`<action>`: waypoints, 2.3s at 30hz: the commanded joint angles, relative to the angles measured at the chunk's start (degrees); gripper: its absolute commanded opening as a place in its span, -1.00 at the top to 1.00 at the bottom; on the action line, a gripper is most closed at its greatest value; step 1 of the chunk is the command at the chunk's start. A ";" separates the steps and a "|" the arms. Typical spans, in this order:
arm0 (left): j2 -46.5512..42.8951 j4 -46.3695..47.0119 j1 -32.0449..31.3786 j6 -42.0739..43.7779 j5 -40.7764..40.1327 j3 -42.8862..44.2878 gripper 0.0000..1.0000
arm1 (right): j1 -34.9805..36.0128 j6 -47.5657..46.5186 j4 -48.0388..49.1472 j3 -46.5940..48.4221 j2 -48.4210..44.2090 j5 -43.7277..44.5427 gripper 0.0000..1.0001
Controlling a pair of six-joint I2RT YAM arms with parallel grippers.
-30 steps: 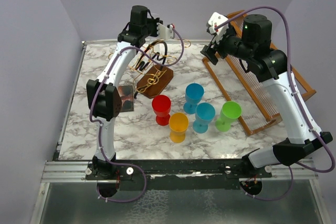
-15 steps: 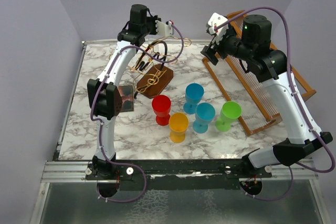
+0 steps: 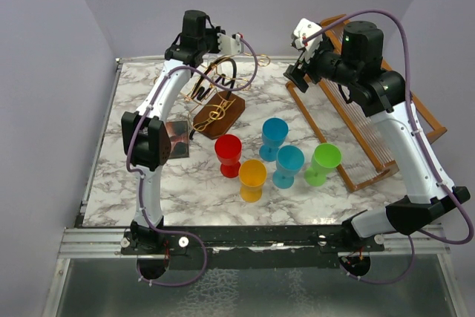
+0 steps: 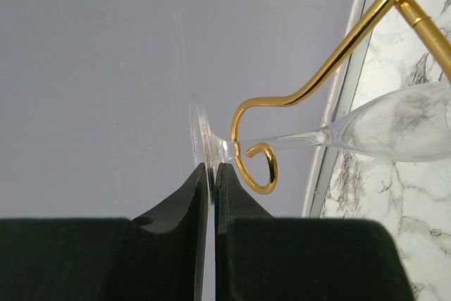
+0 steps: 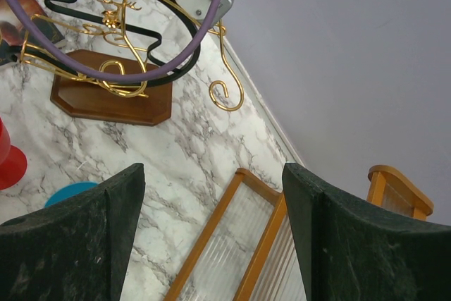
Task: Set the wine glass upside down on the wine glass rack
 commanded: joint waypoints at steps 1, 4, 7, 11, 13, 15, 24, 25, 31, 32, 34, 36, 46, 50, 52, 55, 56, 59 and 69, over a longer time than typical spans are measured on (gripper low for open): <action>-4.84 1.12 0.29 -0.63 -0.06 -1.38 1.00 | -0.05 -0.27 1.23 -0.45 -0.71 0.70 -0.56; -5.69 0.98 0.24 -0.90 0.01 -2.01 1.00 | -0.03 -0.23 1.24 -0.57 -0.68 0.50 -0.56; -6.19 0.56 0.24 -0.70 -0.20 -2.42 1.00 | -0.05 -0.21 1.24 -0.58 -0.61 0.40 -0.56; -7.10 -0.15 0.23 -0.01 1.25 -3.42 1.00 | -0.05 -0.22 1.32 -0.59 -0.56 0.40 -0.56; -7.58 -1.00 0.20 0.21 2.83 -3.89 1.00 | -0.05 -0.27 1.32 -0.62 -0.62 0.40 -0.56; -8.40 -0.85 -0.05 0.35 3.83 -5.33 1.00 | -0.04 -0.27 1.33 -0.68 -0.65 0.38 -0.56; -8.55 -0.62 -0.58 0.53 3.26 -7.29 0.92 | -0.05 -0.53 1.43 -1.20 -0.77 0.40 -0.56; -8.55 -0.56 -0.64 0.54 3.16 -7.46 0.92 | -0.10 -0.60 1.48 -1.41 -0.90 0.45 -0.56; -8.80 -1.27 -0.57 -0.48 3.44 -7.82 0.85 | -0.05 -0.64 1.50 -1.54 -0.84 0.42 -0.56; -8.87 -1.34 -0.57 -0.69 3.47 -8.00 0.82 | -0.05 -0.63 1.50 -1.61 -0.86 0.40 -0.56; -9.06 -1.69 -0.59 -0.86 3.41 -8.22 0.78 | -0.05 -0.71 1.57 -2.01 -0.93 0.47 -0.56; -9.12 -1.90 -0.62 -0.95 3.26 -8.37 0.75 | -0.05 -0.71 1.66 -2.36 -1.18 0.49 -0.56; -10.15 -2.84 -0.59 -1.81 3.14 -9.61 0.54 | -0.06 -0.71 1.85 -2.98 -1.75 0.48 -0.56; -10.85 -2.98 -0.59 -2.65 3.40 -9.87 0.39 | -0.08 -0.71 2.00 -3.54 -1.68 0.53 -0.56; -11.27 -3.22 -0.65 -3.39 3.95 -9.83 0.31 | -0.06 -0.63 2.02 -3.59 -1.64 0.26 -0.56; -11.90 -4.01 -0.65 -4.21 4.72 -9.63 0.22 | -0.05 -0.45 2.02 -3.56 -1.48 -0.25 -0.56; -12.11 -4.51 -0.54 -4.51 5.15 -9.48 0.19 | -0.06 -0.45 2.05 -3.61 -1.40 -0.42 -0.56; -12.71 -5.88 -0.47 -4.82 5.89 -9.18 0.10 | -0.05 -0.36 2.02 -3.61 -1.38 -0.90 -0.56; -15.22 -9.12 0.34 -5.29 6.99 -9.14 -0.03 | -0.05 -0.71 2.81 -6.26 -2.63 -0.40 -0.56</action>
